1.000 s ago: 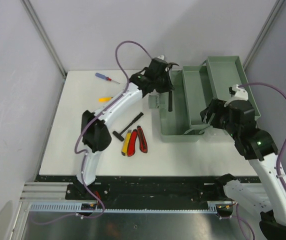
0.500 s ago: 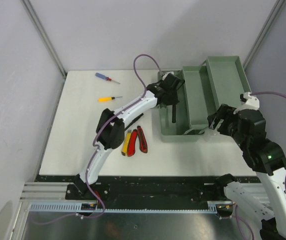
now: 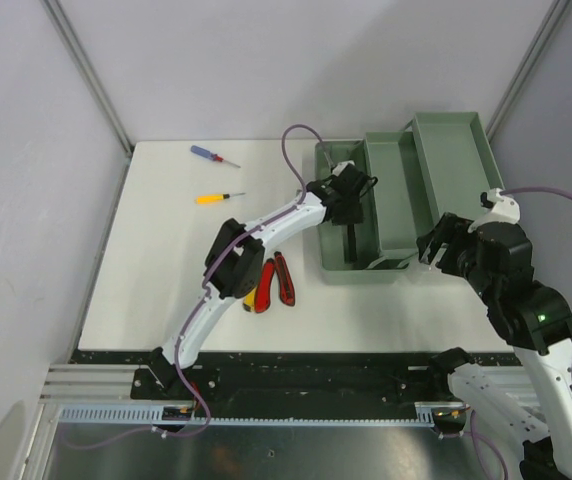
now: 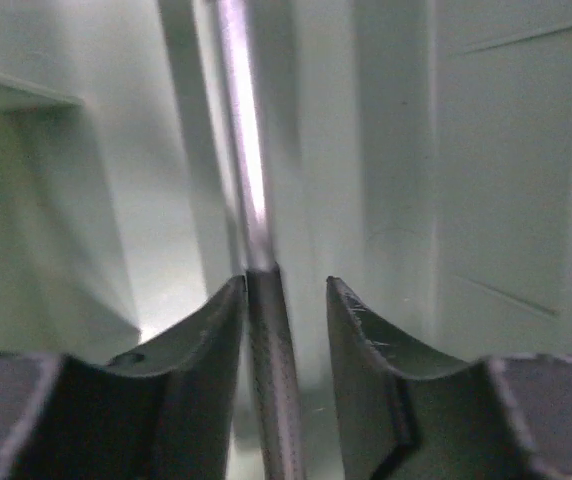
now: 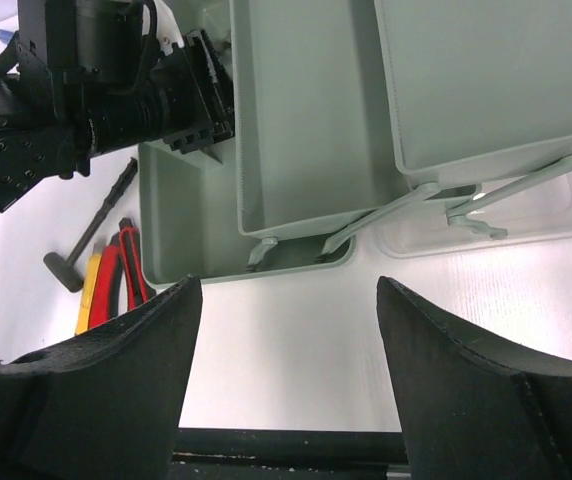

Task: Pack the tool kit

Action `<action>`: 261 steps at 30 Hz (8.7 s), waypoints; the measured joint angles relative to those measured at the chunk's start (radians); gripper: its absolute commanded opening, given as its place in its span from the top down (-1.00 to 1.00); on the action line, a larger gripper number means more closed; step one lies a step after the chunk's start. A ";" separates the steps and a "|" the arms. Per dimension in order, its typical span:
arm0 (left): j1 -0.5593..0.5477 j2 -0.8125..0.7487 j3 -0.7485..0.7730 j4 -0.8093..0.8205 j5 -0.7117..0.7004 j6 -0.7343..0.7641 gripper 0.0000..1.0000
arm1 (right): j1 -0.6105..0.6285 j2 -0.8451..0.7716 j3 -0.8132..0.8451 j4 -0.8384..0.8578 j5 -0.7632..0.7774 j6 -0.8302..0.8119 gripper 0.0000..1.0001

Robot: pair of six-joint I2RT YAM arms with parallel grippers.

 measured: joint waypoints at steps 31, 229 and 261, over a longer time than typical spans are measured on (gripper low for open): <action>0.027 -0.382 -0.094 0.043 -0.347 0.449 -0.12 | -0.029 0.016 0.000 -0.010 0.075 -0.053 -0.53; 0.525 -1.426 -0.955 0.097 0.043 0.373 -0.99 | 0.898 0.831 0.062 0.384 0.238 0.133 -0.53; 0.604 -1.390 -1.023 0.097 0.226 0.332 -0.99 | 0.678 1.294 0.150 0.620 0.163 0.105 0.10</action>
